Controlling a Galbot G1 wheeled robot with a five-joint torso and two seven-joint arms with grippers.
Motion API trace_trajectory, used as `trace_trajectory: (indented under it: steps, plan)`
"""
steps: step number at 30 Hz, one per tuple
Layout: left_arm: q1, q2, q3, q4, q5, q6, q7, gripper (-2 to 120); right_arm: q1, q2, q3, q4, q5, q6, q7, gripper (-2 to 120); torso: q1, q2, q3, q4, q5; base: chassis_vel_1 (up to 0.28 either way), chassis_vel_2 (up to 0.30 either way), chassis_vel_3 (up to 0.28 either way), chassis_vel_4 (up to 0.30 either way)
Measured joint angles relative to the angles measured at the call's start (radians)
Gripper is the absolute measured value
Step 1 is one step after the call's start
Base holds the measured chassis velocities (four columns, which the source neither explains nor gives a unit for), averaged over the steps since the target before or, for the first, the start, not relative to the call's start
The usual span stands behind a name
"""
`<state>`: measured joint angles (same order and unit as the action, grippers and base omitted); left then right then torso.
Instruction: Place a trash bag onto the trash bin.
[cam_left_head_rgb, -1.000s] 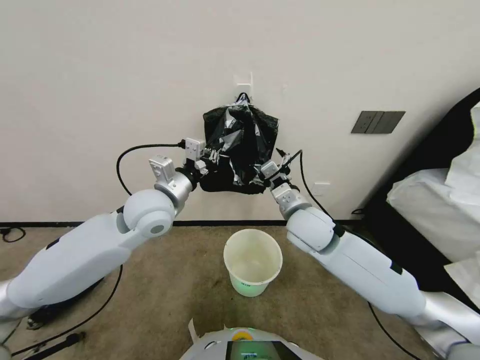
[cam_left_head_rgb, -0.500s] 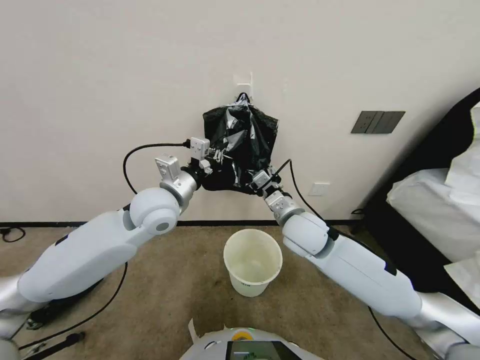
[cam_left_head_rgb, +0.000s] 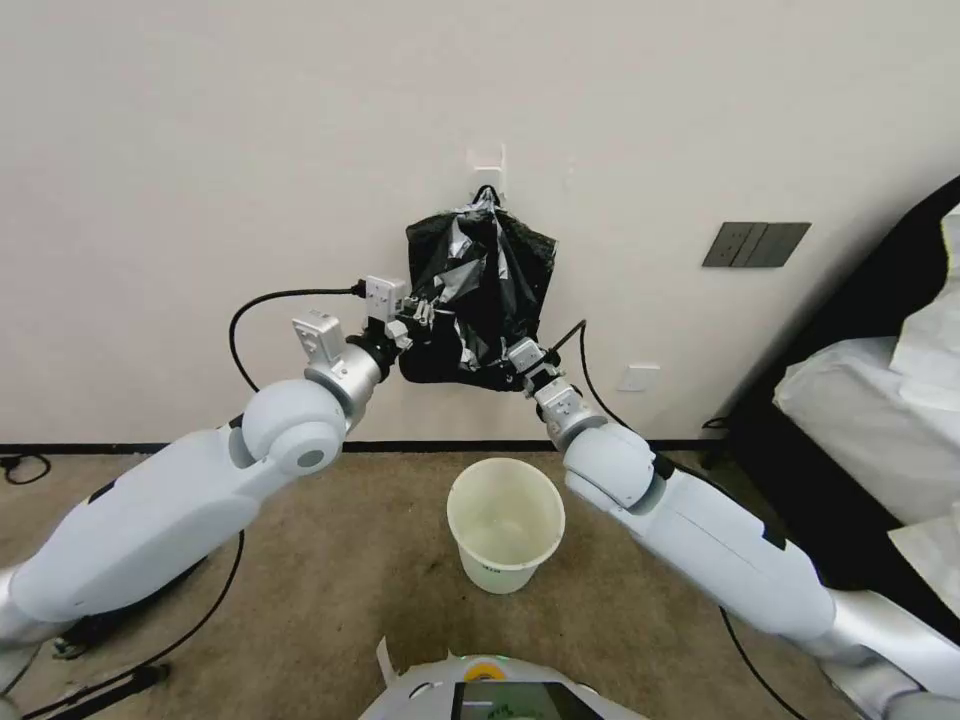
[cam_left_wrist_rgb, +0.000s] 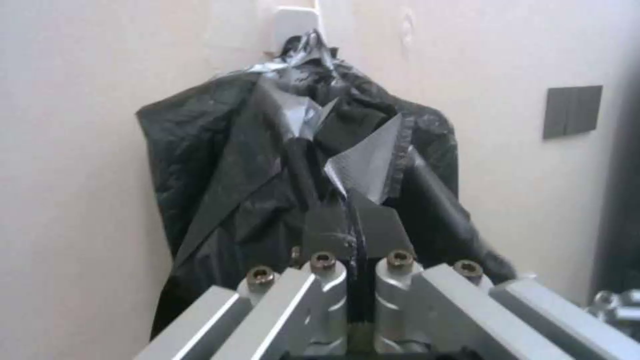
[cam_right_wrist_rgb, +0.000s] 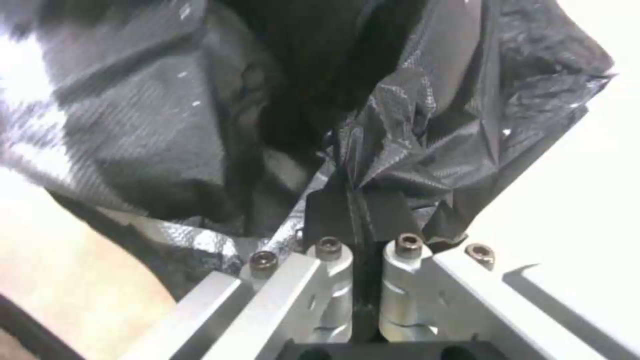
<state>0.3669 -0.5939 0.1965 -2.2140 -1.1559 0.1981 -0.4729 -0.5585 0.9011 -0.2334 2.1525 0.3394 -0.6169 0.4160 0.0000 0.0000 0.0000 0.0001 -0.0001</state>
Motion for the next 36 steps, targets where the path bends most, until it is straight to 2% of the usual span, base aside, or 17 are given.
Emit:
trace_trajectory:
  steps: [4,5,8,9,11,16,21,28,34,36]
  plan:
    - [0.100,0.018,-0.088,-0.026,0.000,-0.003,0.002,0,-0.089,0.002,0.096,0.027,0.132,0.131,0.019,0,0.000,0.000,0.000,0.0000,0.0000,0.000,0.000,0.000,0.000]
    - [0.100,0.018,-0.088,-0.026,0.000,-0.003,0.002,0,-0.089,0.002,0.096,0.027,0.132,0.131,0.019,0,0.000,0.000,0.000,0.0000,0.0000,0.000,0.000,0.000,0.000]
    - [0.193,0.027,-0.155,-0.061,-0.001,-0.006,0.003,0,-0.171,-0.003,0.184,0.066,0.218,0.215,0.005,0,0.000,0.000,0.000,-0.0002,0.0000,0.000,0.000,0.000,0.000]
    - [0.193,0.027,-0.155,-0.061,-0.001,-0.006,0.003,0,-0.171,-0.003,0.184,0.066,0.218,0.215,0.005,0,0.000,0.000,0.000,-0.0002,0.0000,0.000,0.000,0.000,0.000]
    - [0.260,0.033,-0.193,-0.092,0.000,-0.010,0.003,0,-0.237,-0.015,0.246,0.101,0.246,0.265,-0.028,0,0.000,0.000,0.000,0.0000,0.0001,0.000,0.000,0.000,0.000]
    - [0.367,0.040,-0.263,-0.143,0.009,-0.021,0.002,0,-0.334,-0.035,0.305,0.145,0.259,0.320,-0.071,0,0.000,0.000,0.000,-0.0002,0.0001,0.000,0.000,0.000,0.000]
    - [0.432,0.044,-0.304,-0.174,0.032,-0.030,0.002,0,-0.384,-0.031,0.339,0.172,0.279,0.352,-0.087,0,0.000,0.000,0.000,0.0000,0.0002,0.000,0.000,0.000,0.000]
    - [0.561,0.039,-0.374,-0.238,0.080,-0.043,0.002,0,-0.545,-0.024,0.435,0.252,0.316,0.415,-0.126,0,0.000,0.000,0.000,-0.0002,0.0002,0.000,0.000,0.000,0.000]
    - [0.563,0.033,-0.381,-0.255,0.088,-0.047,0.000,0,-0.584,-0.011,0.486,0.292,0.330,0.439,-0.130,0,0.000,0.000,0.000,-0.0001,0.0001,0.000,0.000,0.000,0.000]
    - [0.535,0.033,-0.373,-0.259,0.088,-0.049,0.000,0,-0.593,-0.003,0.519,0.326,0.379,0.439,-0.122,0,0.000,0.000,0.000,0.0001,0.0001,0.000,0.000,0.000,0.000]
